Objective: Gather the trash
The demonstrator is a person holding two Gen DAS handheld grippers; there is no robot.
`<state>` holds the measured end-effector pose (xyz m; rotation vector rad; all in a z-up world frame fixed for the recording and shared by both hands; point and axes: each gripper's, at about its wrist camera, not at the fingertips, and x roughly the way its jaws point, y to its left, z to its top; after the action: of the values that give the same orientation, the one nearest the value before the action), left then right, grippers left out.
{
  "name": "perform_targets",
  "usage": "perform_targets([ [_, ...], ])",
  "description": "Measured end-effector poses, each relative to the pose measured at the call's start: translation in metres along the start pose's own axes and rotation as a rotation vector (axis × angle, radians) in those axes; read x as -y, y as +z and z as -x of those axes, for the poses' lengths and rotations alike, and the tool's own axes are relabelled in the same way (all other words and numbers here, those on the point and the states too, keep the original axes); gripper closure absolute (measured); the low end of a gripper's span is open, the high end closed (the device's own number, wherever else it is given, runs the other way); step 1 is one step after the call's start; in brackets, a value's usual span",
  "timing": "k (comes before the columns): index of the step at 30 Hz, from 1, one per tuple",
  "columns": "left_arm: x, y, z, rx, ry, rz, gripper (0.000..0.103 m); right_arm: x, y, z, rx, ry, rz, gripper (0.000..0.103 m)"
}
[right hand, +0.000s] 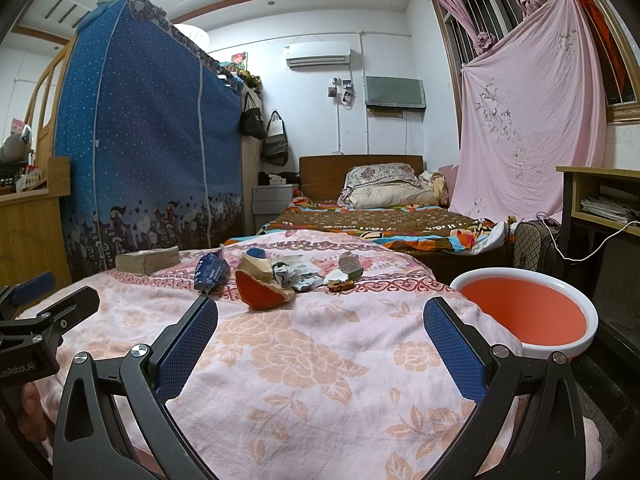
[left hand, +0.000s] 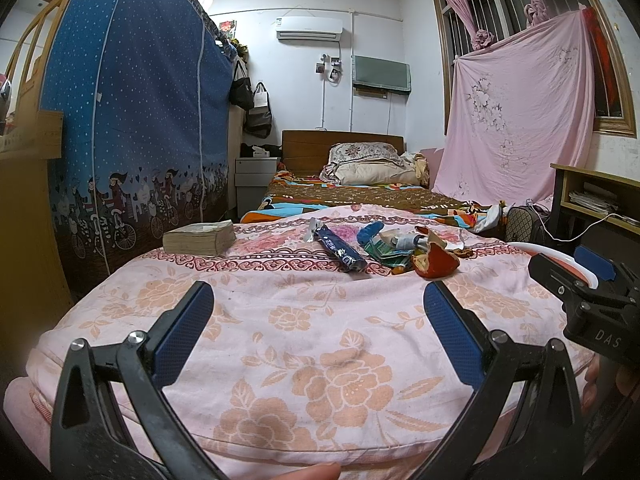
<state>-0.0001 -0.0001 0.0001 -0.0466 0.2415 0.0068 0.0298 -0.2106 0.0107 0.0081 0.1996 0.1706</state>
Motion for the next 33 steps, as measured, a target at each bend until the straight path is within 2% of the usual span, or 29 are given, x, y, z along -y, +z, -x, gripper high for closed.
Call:
perform_targets([
  [23, 0.000, 0.001, 0.000, 0.002, 0.003, -0.004, 0.012, 0.000, 0.001, 0.000, -0.003, 0.003, -0.002, 0.000],
  [33, -0.002, 0.020, -0.007, 0.047, 0.031, -0.022, 0.012, 0.000, 0.015, -0.008, 0.024, 0.030, -0.017, 0.000],
])
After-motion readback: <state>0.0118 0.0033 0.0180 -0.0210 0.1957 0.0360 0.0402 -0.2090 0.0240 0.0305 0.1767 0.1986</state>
